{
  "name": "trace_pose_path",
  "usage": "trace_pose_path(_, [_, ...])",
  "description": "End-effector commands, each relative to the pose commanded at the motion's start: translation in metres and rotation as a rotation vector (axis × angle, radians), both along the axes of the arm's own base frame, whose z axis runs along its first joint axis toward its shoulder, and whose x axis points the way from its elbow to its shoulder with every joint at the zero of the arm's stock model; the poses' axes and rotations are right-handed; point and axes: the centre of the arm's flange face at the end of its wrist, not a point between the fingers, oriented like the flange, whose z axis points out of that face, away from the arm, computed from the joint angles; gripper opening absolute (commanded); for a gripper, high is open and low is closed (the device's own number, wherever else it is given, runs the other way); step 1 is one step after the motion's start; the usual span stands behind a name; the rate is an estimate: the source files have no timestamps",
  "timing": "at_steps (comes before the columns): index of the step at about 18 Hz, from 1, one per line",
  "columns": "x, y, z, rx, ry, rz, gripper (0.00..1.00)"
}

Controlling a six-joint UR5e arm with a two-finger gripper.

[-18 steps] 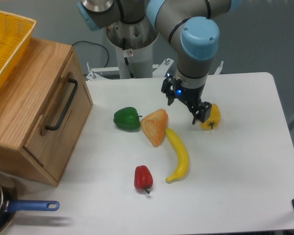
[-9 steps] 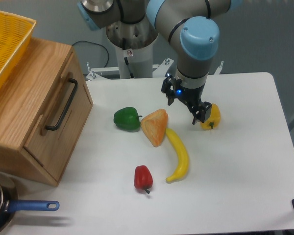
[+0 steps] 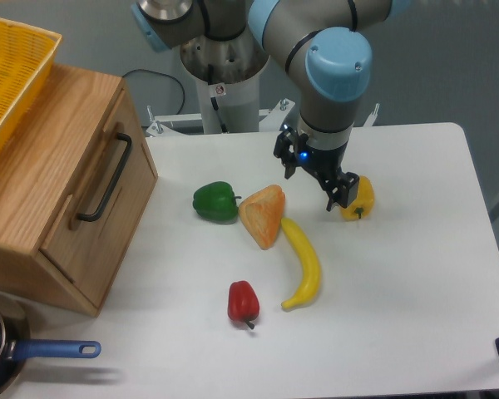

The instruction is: Slide the top drawer open

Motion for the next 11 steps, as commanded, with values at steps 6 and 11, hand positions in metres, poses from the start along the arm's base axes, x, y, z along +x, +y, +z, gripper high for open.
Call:
trace_pose_path(6, [0.014, 0.016, 0.004, 0.004, -0.003, 0.131, 1.0])
trace_pose_path(11, [0.047, 0.045, 0.008, 0.007, -0.016, 0.332, 1.0])
